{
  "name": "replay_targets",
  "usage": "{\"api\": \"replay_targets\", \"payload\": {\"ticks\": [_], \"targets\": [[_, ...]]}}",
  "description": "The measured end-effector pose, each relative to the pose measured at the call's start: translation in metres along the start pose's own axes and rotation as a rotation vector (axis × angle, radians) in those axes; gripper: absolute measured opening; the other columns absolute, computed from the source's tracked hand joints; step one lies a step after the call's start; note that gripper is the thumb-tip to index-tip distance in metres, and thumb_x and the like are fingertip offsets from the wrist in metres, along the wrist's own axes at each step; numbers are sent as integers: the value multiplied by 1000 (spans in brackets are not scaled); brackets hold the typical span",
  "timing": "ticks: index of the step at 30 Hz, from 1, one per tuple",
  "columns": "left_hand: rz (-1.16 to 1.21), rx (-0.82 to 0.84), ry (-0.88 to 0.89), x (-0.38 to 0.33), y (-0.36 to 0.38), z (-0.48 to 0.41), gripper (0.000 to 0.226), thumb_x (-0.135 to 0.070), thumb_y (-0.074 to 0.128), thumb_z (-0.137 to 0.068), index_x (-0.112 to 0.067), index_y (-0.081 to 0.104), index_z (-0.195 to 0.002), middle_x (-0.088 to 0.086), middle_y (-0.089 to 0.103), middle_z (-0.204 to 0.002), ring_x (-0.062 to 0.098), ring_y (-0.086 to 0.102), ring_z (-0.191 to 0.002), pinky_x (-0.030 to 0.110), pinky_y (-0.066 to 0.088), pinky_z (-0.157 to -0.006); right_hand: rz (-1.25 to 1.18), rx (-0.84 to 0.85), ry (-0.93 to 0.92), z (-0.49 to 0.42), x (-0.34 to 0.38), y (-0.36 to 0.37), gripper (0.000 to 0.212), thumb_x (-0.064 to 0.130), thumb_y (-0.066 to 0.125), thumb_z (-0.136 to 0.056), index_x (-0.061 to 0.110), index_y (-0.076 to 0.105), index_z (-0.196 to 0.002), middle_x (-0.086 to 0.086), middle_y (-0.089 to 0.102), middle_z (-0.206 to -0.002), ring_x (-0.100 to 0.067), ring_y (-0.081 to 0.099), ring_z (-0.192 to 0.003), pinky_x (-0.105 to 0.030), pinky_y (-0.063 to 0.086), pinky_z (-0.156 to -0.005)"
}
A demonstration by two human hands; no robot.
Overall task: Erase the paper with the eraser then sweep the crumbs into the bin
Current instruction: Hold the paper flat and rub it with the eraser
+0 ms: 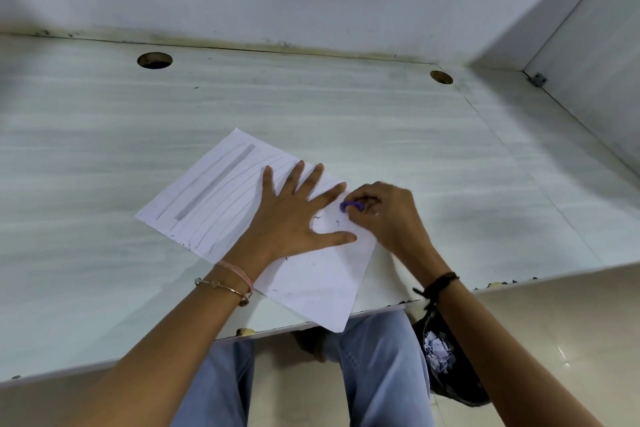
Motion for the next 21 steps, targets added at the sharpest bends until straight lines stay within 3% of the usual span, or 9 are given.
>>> {"api": "replay_targets", "payload": {"ticks": [3, 8, 12, 18, 21], "targets": [[25, -1, 0, 0, -2, 1, 91, -94, 22, -71, -54, -2, -149, -7, -15, -163, 20, -21, -148, 65, -16, -111, -47, -85, 134, -13, -16, -15, 9, 9, 71, -77, 14, 74, -84, -4, 67, -83, -16, 63, -76, -30, 53, -73], [-10, 0, -2, -1, -1, 0, 94, -95, 17, -67, -54, -4, -149, -6, -16, -163, 21, -20, -149, 66, -13, -111, 14, 49, -35, 6, 10, 5, 11, 8, 71, -75, 15, 75, -83, -1, 66, -78, -11, 58, -69, -17, 45, -66], [24, -7, 3, 0, -2, 1, 91, -94, 23, -71, -54, -3, -149, -7, -16, -163, 19, -21, -148, 64, -17, -111, -76, -74, 151, -16, -20, -20, 11, 8, 71, -76, 17, 74, -81, -2, 69, -81, -15, 63, -74, -23, 50, -69], [-10, -4, -2, 0, 1, -1, 95, -96, 13, -65, -54, -6, -148, -7, -16, -163, 21, -20, -148, 66, -14, -111, 11, 71, -20, 6, 6, 8, 10, 9, 71, -77, 15, 74, -83, -1, 68, -81, -14, 61, -73, -12, 44, -67], [25, -13, 2, 0, 1, 1, 91, -94, 22, -71, -55, -4, -149, -8, -15, -163, 20, -20, -149, 66, -15, -111, -68, -61, 131, -15, -21, -15, 13, 7, 71, -76, 20, 72, -78, -3, 69, -83, -19, 65, -79, -22, 50, -69]]}}
Point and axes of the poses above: each hand's wrist, its own z-axis away from the middle knuckle, its own y-axis out of the palm, x = y × z, the point moved 4 cm from there along -z, towards the middle knuckle
